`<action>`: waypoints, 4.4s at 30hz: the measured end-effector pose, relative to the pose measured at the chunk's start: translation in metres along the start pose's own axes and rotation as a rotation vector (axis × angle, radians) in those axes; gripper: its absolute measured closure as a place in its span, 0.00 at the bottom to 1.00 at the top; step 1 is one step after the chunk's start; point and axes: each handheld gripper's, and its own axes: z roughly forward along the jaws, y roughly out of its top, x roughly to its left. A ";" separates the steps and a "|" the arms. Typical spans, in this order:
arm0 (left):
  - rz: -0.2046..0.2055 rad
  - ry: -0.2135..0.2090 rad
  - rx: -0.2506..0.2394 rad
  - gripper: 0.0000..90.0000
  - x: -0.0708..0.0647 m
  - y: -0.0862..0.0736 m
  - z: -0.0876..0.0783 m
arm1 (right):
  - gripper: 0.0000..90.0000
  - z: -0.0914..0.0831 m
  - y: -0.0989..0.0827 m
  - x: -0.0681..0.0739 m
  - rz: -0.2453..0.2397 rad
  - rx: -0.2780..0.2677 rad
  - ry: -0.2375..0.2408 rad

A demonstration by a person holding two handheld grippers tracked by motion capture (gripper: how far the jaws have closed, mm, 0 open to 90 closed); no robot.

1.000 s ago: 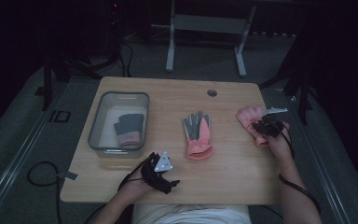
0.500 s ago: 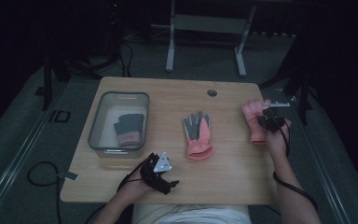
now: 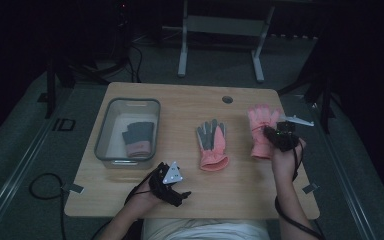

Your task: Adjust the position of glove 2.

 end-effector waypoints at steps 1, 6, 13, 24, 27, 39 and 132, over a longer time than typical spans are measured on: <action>0.003 0.001 0.001 0.08 0.000 0.000 0.000 | 0.96 0.000 -0.003 0.004 -0.001 0.001 0.000; 0.007 -0.016 0.007 0.08 0.001 -0.001 0.000 | 0.96 0.006 -0.020 0.022 -0.031 0.025 -0.044; 0.008 -0.005 0.012 0.08 0.001 -0.002 0.001 | 0.95 0.031 -0.036 0.020 -0.003 0.065 -0.076; 0.003 -0.023 -0.002 0.08 -0.001 0.000 0.000 | 0.93 0.058 -0.045 0.012 0.021 0.137 -0.089; -0.013 -0.042 -0.011 0.08 0.000 0.000 -0.001 | 0.92 0.062 -0.046 0.011 0.026 0.145 -0.077; -0.004 -0.045 -0.009 0.08 -0.001 -0.001 -0.001 | 0.70 0.046 -0.022 0.002 -0.057 0.113 0.004; 0.018 -0.036 0.018 0.08 -0.001 -0.004 0.002 | 0.92 0.068 -0.012 0.129 -0.289 0.194 0.203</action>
